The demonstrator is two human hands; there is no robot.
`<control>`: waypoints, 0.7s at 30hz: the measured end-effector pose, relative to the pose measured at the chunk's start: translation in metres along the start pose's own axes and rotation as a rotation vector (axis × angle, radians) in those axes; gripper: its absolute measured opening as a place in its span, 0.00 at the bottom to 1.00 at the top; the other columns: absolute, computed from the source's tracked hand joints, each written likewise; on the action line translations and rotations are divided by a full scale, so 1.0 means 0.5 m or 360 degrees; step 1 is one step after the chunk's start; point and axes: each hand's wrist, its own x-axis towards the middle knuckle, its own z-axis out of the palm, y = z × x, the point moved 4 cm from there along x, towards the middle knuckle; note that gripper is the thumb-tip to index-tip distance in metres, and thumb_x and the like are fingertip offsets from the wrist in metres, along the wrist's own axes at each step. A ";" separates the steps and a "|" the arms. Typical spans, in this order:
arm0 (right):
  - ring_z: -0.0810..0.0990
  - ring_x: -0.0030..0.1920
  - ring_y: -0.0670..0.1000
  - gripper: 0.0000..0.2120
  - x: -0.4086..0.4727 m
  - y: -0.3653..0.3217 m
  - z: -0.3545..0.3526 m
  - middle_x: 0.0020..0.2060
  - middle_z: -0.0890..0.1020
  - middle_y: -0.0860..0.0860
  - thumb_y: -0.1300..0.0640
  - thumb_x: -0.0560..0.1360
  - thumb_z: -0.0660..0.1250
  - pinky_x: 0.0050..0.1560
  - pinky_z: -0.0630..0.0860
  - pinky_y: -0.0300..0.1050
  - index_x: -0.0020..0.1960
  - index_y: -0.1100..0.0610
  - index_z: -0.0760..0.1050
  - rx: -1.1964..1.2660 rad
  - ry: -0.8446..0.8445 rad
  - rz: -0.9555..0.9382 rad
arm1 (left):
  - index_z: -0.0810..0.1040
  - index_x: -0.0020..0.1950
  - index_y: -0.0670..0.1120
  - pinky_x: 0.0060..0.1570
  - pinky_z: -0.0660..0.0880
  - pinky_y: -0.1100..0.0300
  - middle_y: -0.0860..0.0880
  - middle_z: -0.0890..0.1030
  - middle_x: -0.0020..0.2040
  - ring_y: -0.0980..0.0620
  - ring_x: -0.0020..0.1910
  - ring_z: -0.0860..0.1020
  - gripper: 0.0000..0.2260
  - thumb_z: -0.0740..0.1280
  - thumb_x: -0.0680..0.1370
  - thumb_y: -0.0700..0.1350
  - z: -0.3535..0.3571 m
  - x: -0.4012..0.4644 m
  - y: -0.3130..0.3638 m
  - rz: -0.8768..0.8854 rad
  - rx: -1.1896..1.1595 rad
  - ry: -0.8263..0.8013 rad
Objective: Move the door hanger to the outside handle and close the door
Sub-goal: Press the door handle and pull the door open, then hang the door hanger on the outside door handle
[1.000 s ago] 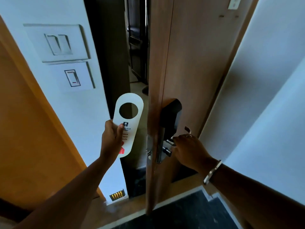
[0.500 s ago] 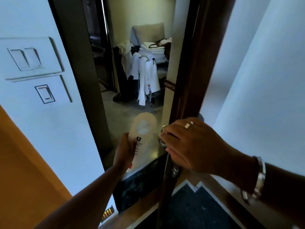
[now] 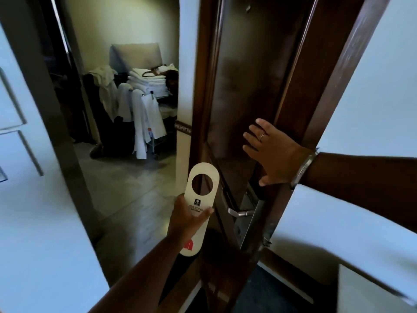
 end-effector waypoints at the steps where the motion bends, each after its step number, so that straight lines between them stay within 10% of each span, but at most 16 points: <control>1: 0.45 0.78 0.64 0.51 0.002 0.007 0.019 0.79 0.48 0.60 0.22 0.68 0.50 0.75 0.35 0.64 0.80 0.55 0.46 -0.0006 -0.0055 0.0024 | 0.62 0.69 0.51 0.47 0.83 0.52 0.50 0.75 0.59 0.51 0.55 0.78 0.45 0.78 0.60 0.65 0.017 0.007 0.007 0.0011 0.0018 -0.0048; 21: 0.43 0.78 0.64 0.51 -0.010 0.079 0.253 0.79 0.44 0.61 0.24 0.71 0.49 0.75 0.37 0.64 0.79 0.58 0.45 -0.0106 -0.0066 0.0144 | 0.61 0.72 0.54 0.49 0.83 0.52 0.50 0.74 0.65 0.52 0.58 0.78 0.44 0.76 0.62 0.64 0.245 0.103 0.072 0.0286 0.0122 -0.0273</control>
